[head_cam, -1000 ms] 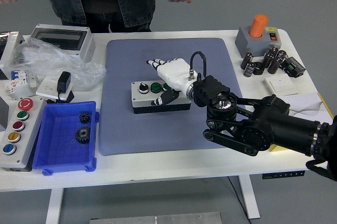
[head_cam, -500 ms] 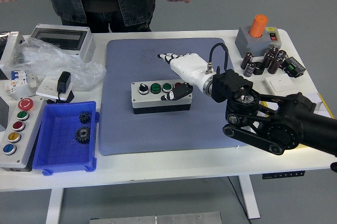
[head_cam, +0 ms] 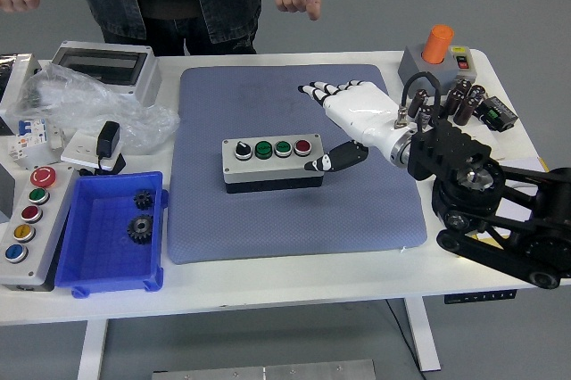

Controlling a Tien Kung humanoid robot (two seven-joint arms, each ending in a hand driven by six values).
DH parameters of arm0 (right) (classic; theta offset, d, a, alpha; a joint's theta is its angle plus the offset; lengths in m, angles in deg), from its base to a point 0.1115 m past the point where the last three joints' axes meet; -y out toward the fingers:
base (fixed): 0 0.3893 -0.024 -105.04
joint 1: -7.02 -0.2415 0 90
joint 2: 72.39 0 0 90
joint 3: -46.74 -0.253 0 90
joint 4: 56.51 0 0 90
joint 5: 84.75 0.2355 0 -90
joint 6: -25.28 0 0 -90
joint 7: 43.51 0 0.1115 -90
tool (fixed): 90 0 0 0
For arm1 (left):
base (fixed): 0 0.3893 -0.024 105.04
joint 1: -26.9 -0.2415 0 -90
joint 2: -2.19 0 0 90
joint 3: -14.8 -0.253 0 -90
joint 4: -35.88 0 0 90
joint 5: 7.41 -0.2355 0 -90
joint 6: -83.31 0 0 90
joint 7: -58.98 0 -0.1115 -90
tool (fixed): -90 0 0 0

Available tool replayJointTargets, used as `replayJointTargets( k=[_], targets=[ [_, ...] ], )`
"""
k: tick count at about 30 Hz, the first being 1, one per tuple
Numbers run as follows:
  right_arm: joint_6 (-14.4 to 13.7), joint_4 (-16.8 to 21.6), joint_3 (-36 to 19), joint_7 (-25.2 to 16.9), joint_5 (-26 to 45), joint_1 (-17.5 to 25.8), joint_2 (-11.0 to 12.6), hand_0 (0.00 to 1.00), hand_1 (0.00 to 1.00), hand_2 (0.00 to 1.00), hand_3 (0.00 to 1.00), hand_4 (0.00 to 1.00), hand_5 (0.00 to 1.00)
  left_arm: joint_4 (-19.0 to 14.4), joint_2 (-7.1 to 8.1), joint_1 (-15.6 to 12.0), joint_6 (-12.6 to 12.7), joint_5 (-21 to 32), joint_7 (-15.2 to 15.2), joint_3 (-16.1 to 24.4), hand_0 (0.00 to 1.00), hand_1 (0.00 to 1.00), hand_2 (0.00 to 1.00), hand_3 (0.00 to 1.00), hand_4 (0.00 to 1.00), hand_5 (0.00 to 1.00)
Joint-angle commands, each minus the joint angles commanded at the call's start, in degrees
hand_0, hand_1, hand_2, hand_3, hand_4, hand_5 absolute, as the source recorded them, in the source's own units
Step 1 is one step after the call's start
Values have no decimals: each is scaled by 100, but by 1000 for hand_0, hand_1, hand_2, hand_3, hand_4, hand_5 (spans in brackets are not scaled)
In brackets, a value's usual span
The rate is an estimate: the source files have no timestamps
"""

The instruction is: Pick up the button,place it on the desk,press the button,press the button

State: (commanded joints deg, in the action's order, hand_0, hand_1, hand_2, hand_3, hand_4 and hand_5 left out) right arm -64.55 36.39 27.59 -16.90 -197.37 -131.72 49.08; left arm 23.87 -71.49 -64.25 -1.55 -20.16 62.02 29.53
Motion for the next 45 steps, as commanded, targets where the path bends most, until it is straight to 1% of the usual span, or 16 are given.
replayJointTargets(
  k=[1,6,7,13,14,18,19,26,34,42,45],
  targets=[
    [75,57,37,29,3,11,16,614,577,482,967,512,132,0,1,-1,1,3,-1,-3,617,652,609,619,613,383],
    [211,103,262,79,21,36,-12,614,577,482,967,512,132,2,7,-13,4,28,-2,-37,617,652,609,619,613,383],
    [216,75,303,74,28,37,-32,616,599,395,969,419,89,2,9,-12,4,30,-3,-43,617,652,609,620,613,383],
    [212,-166,409,23,57,30,-114,616,599,395,969,419,89,2,12,-3,4,27,-8,-51,617,652,609,620,613,383],
    [206,-214,419,11,69,26,-124,606,597,337,968,371,61,2,11,-2,3,28,-7,-54,617,651,609,620,614,383],
    [179,-397,476,-30,129,21,-166,606,597,337,968,371,61,3,14,3,5,32,-9,-63,617,651,609,620,614,383],
    [172,-429,493,-36,144,20,-177,591,592,312,969,346,7,2,15,6,6,32,-11,-60,617,651,609,620,614,383],
    [168,-618,722,-60,227,-48,-290,598,597,303,967,338,2,2,22,22,16,39,-30,-65,617,652,609,620,614,383],
    [219,-625,980,-52,279,-175,-339,602,595,298,964,337,2,5,30,18,35,83,-53,-95,617,651,609,621,613,383],
    [335,-636,1195,-4,318,-344,-377,601,590,295,960,343,2,0,31,24,50,63,-64,-72,617,652,609,621,613,383],
    [255,-604,1105,-47,339,-351,-332,599,588,291,957,352,2,0,32,25,55,59,-65,-61,617,652,609,621,613,386]
  ],
)
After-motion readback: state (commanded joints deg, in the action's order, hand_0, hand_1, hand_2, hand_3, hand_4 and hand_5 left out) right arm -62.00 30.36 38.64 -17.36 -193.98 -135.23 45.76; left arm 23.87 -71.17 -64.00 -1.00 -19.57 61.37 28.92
